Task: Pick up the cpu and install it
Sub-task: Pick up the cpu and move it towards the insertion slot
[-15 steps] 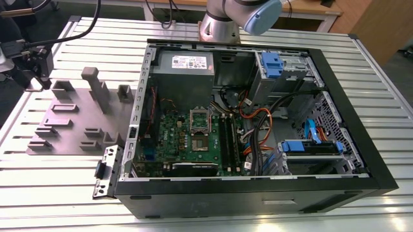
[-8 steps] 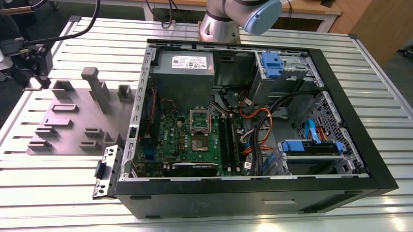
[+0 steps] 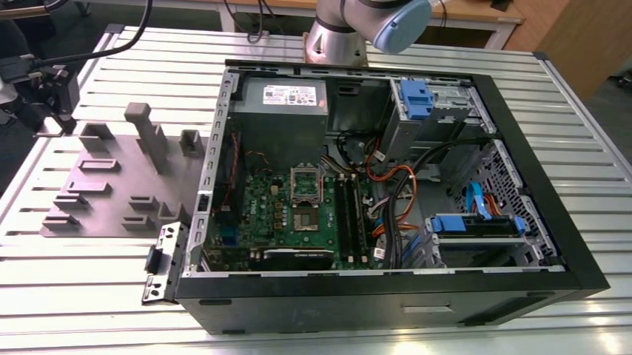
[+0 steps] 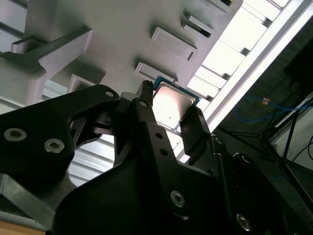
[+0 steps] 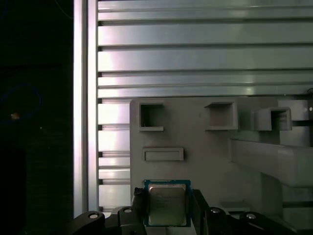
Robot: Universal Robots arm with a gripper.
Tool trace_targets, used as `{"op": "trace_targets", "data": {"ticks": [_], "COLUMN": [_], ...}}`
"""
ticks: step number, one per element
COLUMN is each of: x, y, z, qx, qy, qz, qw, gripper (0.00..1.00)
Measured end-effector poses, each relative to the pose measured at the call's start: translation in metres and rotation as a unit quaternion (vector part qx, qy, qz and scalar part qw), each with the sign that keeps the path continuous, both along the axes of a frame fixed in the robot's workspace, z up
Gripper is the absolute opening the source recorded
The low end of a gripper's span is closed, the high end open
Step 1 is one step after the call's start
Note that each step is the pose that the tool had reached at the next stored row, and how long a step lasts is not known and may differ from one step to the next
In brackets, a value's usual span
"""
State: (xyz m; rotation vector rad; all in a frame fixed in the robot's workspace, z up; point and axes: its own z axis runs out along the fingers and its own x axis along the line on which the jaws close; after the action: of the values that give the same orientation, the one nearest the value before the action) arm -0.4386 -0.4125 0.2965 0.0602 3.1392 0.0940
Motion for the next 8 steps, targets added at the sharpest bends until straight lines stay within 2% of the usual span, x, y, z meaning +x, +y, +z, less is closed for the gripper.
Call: {"op": "trace_targets", "data": {"ticks": [8], "x": [0.0000], "y": [0.0000], "z": [0.0021], "qx": [0.0000], "qy": [0.0000], "qz": [0.000], "qw": [1.00000], "gripper": [0.47]}}
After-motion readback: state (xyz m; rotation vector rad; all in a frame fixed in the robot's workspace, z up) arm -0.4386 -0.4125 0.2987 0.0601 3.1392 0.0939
